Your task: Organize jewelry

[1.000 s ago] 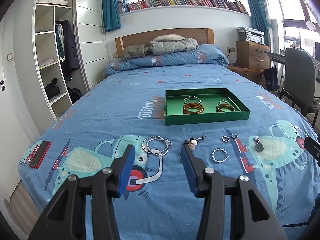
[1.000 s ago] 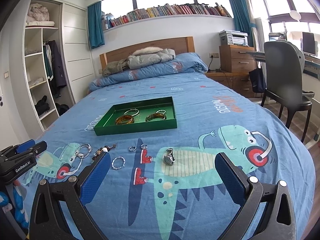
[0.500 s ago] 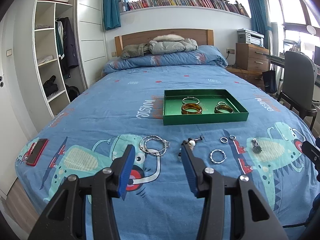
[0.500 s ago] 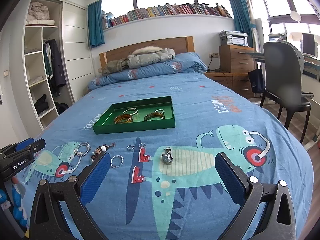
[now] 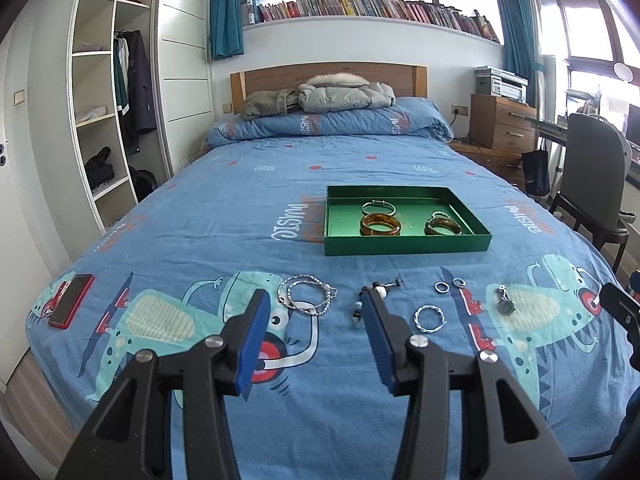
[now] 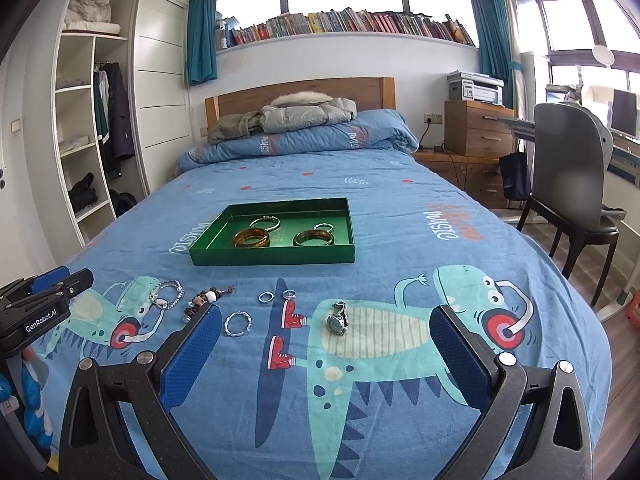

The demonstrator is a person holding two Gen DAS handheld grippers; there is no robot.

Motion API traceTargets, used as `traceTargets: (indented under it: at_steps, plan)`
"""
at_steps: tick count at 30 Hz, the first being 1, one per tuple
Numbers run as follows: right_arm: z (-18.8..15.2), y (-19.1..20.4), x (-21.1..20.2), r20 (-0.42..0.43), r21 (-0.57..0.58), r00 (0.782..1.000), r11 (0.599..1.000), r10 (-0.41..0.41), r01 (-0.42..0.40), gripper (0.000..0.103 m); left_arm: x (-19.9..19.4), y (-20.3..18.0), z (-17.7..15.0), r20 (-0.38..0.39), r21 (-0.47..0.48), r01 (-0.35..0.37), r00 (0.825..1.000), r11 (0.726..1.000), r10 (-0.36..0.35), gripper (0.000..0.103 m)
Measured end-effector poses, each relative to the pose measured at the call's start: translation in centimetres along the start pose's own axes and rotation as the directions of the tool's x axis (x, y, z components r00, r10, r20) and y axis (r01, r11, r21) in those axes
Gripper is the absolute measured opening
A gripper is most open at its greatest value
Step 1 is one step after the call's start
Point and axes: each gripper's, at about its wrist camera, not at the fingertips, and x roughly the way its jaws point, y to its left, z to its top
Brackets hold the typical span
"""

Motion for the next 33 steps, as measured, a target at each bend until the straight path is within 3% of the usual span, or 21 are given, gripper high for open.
traceTargets:
  at_steps: [10, 33]
  plan:
    - [0.5, 0.4, -1.0, -0.003, -0.017, 1.000, 1.000, -0.013, 0.013, 0.102, -1.1, 0.3, 0.2, 0.016, -0.009, 0.008, 1.000, 1.000, -0.008, 0.051]
    - [0.3, -0.1, -0.9, 0.004, -0.007, 1.000, 1.000, -0.004, 0.004, 0.102, -0.4, 0.5, 0.0, 0.003, -0.011, 0.017, 1.000, 1.000, -0.017, 0.051]
